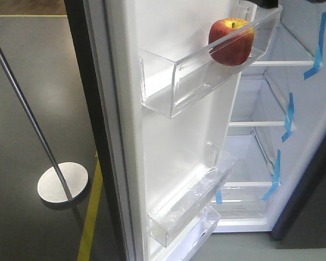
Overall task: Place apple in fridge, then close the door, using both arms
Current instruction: 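Lower the apple into the upper door bin and open the right gripper, then withdraw the right gripper away from the door bin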
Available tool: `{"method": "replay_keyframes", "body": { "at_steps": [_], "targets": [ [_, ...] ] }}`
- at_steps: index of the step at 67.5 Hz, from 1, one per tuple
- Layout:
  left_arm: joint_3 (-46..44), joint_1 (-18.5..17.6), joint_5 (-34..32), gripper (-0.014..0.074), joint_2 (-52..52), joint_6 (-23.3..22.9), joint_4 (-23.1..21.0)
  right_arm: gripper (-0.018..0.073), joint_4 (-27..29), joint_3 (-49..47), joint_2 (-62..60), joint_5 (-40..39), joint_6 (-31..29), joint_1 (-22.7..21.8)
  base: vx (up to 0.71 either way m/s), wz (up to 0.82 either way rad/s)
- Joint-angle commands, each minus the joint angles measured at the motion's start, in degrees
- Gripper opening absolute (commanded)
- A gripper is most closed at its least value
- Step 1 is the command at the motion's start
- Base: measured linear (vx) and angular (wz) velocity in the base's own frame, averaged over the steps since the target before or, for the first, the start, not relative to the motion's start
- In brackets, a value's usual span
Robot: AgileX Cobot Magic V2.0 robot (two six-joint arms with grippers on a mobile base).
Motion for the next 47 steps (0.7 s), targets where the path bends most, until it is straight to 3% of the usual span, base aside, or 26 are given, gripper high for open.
{"method": "replay_keyframes", "body": {
  "at_steps": [1, 18, 47],
  "targets": [
    [0.7, -0.4, -4.5, -0.0006, -0.8, -0.4, -0.6, 0.0579, 3.4, 6.1, -6.8, -6.5, -2.2, 0.0, 0.0, 0.0],
    [0.7, -0.4, -4.5, -0.0006, -0.8, -0.4, -0.6, 0.0579, 4.0, 27.7, -20.2, -12.0, -2.6, 0.0, 0.0, 0.0],
    [0.7, -0.4, -4.5, -0.0006, -0.8, -0.4, -0.6, 0.0579, 5.5, 54.6, -40.4, -9.3, -2.0, 0.0, 0.0, 0.0]
  ]
}}
